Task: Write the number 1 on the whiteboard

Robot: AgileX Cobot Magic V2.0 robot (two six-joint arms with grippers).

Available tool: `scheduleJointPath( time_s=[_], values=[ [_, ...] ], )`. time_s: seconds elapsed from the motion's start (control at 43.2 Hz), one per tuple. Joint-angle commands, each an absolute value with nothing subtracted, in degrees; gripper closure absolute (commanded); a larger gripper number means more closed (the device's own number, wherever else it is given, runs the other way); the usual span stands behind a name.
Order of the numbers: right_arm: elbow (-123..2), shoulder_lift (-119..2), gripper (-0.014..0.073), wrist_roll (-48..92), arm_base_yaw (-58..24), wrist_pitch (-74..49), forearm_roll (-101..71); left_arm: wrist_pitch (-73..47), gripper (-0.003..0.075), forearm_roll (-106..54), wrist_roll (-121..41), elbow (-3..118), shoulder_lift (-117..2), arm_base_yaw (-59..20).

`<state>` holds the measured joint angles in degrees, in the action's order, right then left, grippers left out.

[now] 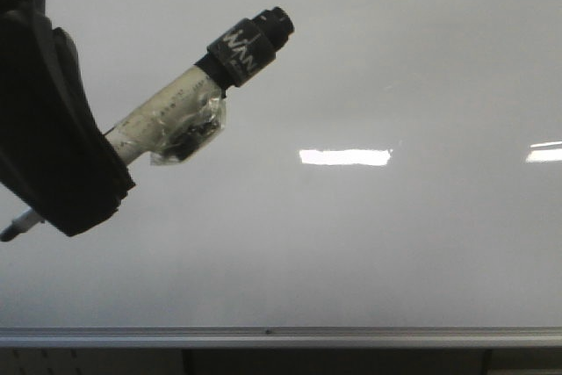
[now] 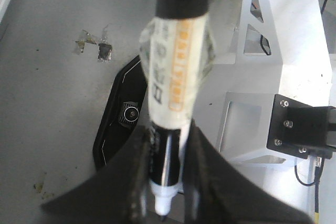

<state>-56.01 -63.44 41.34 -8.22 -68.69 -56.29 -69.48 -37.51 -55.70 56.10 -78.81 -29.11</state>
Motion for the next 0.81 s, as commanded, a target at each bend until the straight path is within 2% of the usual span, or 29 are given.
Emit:
scheduleJointPath(
  time_s=[0.0,0.255,0.788],
  values=[
    [-58.04,-66.09,0.0185,45.26,-8.20,-74.28,-65.32,-73.04,0.0740,-41.30,-56.22,57.96,-76.94,-29.61],
    [-58.04,-72.85,0.0185,47.98,-8.88,-76.50,-70.86,-73.04,0.0741,-43.46,-58.60,58.07,-76.94,-29.61],
    [-58.04,-78.49,0.0185,51.34,-16.83,-75.68,-77.63,-73.04,0.0741,-43.49,-58.60,62.65,-77.42,-29.61]
  ],
)
